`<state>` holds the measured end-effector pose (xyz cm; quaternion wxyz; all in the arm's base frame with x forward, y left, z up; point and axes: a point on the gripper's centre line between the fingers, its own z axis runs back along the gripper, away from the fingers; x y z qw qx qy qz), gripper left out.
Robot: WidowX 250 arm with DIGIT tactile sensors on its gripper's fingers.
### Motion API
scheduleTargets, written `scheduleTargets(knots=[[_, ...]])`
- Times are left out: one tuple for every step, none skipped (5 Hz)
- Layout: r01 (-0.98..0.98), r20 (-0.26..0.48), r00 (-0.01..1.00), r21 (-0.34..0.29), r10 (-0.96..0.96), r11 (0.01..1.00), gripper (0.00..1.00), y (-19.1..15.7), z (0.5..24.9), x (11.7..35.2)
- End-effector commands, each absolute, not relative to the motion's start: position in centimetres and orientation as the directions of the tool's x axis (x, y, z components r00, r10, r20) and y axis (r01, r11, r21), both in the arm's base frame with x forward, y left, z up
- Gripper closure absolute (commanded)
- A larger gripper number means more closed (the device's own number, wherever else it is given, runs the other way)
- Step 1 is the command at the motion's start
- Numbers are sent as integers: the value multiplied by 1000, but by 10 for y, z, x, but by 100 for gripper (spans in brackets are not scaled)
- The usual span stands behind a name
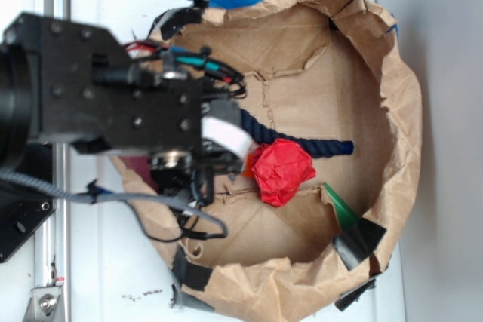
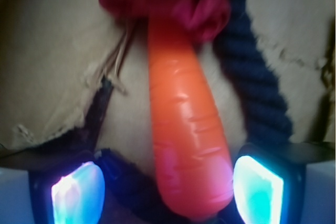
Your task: Grab the carrot.
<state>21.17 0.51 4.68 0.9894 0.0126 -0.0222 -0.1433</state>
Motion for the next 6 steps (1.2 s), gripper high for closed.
scheduleTargets(knots=[[253,65,964,53,-257,966,100,-3,49,206],[247,63,966,62,-251,967,100,-4,49,205],[238,62,969,51,-241,970,100,-4,51,205],[228,53,972,37,-230,973,100,-4,58,208],[190,38,981,-13,-189,982,100,2,80,216],[112,35,993,-1,-112,994,100,-7,113,202]])
